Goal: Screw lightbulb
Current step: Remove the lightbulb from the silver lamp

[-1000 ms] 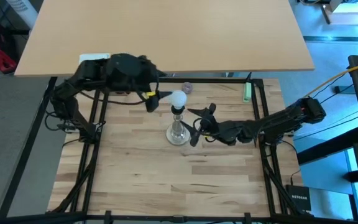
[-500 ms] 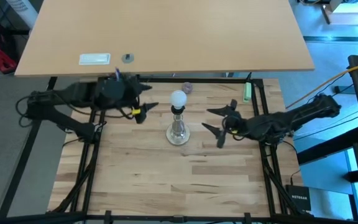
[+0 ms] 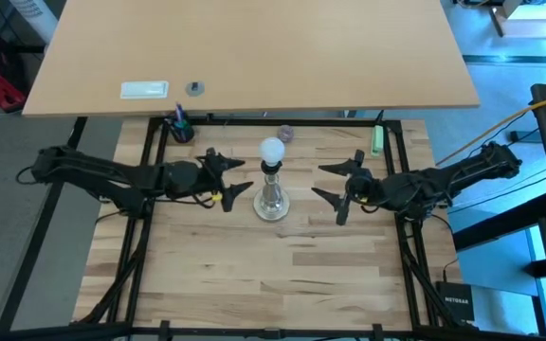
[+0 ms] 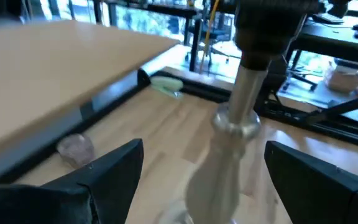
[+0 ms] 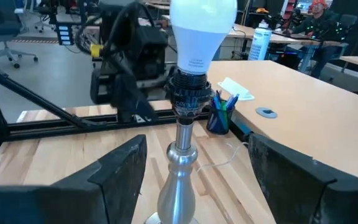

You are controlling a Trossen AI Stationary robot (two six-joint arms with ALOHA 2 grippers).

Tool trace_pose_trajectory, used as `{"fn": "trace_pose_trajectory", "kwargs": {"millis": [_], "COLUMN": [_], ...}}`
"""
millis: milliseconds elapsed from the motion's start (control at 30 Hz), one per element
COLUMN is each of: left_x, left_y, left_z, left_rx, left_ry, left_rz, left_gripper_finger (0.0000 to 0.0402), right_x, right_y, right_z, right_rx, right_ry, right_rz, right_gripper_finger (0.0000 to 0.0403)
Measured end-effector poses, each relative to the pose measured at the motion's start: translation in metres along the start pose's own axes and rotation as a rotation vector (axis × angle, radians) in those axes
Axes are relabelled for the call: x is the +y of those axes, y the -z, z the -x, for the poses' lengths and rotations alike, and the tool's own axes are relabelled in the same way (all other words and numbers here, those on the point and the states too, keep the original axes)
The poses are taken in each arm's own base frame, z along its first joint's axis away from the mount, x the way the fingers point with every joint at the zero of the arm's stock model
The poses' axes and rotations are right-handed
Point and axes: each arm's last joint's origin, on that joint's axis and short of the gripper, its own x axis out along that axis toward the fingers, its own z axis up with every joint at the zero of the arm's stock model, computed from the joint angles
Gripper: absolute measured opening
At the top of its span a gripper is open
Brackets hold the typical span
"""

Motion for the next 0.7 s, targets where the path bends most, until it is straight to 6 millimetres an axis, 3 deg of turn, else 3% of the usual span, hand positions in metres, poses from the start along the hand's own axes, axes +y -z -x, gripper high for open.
{"fn": "trace_pose_trajectory", "kwargs": {"millis": [133,367,700], "left_x": [-0.004,-0.017,-0.030], "left_y": [0.014,0.042,0.054], "left_z": [-0.009,-0.044,-0.077], "left_rx": [0.056,0.085,-0.142], "left_ry": [0.044,0.041,0.007], "left_rz": [-0.003,-0.039,0.056], "left_gripper_finger": [0.0324,0.0324,0.0324], "right_x": [0.000,0.009,0.017], "right_y": [0.000,0.008,0.006], "right_z": [0.000,-0.011,-0.023], "right_rx": [0.002,0.028,-0.036], "right_ry": [0.001,-0.003,0.034], "right_rz": [-0.037,-0.115,-0.157], "right_gripper_finger": [0.0280,0.0280,0.0280]}}
